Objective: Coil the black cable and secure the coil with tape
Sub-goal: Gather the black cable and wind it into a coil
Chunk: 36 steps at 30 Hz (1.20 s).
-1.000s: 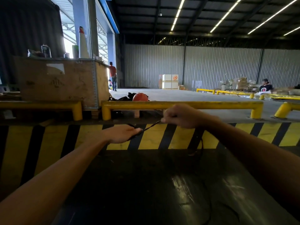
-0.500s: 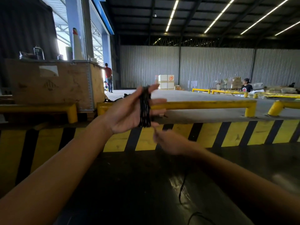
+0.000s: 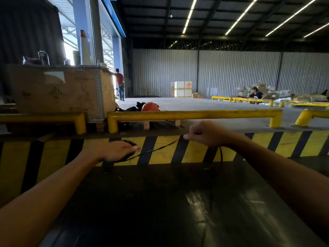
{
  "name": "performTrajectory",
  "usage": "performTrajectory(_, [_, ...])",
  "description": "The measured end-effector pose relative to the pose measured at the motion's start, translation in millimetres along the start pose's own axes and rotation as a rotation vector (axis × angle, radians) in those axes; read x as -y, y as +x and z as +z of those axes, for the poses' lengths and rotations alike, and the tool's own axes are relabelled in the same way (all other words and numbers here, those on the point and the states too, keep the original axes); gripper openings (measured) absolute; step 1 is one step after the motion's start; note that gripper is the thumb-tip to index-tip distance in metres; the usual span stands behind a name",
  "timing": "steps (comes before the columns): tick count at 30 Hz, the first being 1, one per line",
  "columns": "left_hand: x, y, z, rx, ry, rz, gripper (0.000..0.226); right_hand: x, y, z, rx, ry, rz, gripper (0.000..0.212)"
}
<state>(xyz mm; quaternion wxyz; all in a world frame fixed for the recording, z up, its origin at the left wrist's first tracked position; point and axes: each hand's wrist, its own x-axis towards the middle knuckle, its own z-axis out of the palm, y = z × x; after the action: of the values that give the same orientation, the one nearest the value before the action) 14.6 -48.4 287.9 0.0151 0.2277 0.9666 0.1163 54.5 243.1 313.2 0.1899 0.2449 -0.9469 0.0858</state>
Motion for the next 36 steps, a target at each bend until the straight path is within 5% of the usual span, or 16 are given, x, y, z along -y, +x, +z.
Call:
performTrajectory(4, [-9.8, -7.2, 5.7, 0.241, -0.156, 0.020, 0.043, -11.6, 11.5, -12.6, -0.362, -0.004, 0.119, 0.018])
performTrajectory(8, [-43.1, -22.6, 0.3, 0.482, -0.935, 0.259, 0.039, -9.4, 16.6, -4.3, -0.530, 0.071, 0.244, 0.018])
performTrajectory(10, [-66.7, -28.8, -13.2, 0.439, -1.284, 0.431, 0.044, 1.0, 10.8, 10.6, -0.441, 0.103, 0.223, 0.029])
performTrajectory(13, [-91.7, -29.1, -38.4, 0.133, -1.534, 0.573, 0.046, 31.1, 0.0, 46.0, -0.135, 0.203, 0.159, 0.031])
performTrajectory(18, [-90.3, -5.5, -42.8, -0.164, -1.404, 0.502, 0.041, 77.1, -5.1, 72.3, 0.163, 0.260, -0.019, 0.022])
performTrajectory(24, [-56.5, 0.3, -23.5, -0.385, -0.464, 0.198, 0.042, 60.2, -7.8, 45.8, 0.144, 0.167, -0.114, 0.025])
performTrajectory(29, [-38.7, -12.3, -9.2, -0.017, -0.209, 0.054, 0.040, 24.5, -13.7, 18.0, 0.010, 0.059, -0.055, 0.028])
performTrajectory(32, [-49.4, -27.6, 5.5, 0.447, -0.703, 0.104, 0.036, 10.9, -12.0, 6.1, -0.155, 0.029, -0.004, 0.028])
performTrajectory(36, [-79.2, -45.0, -6.8, 0.782, -1.440, 0.603, 0.050, -11.9, -2.4, 27.5, -0.271, 0.065, 0.134, 0.039])
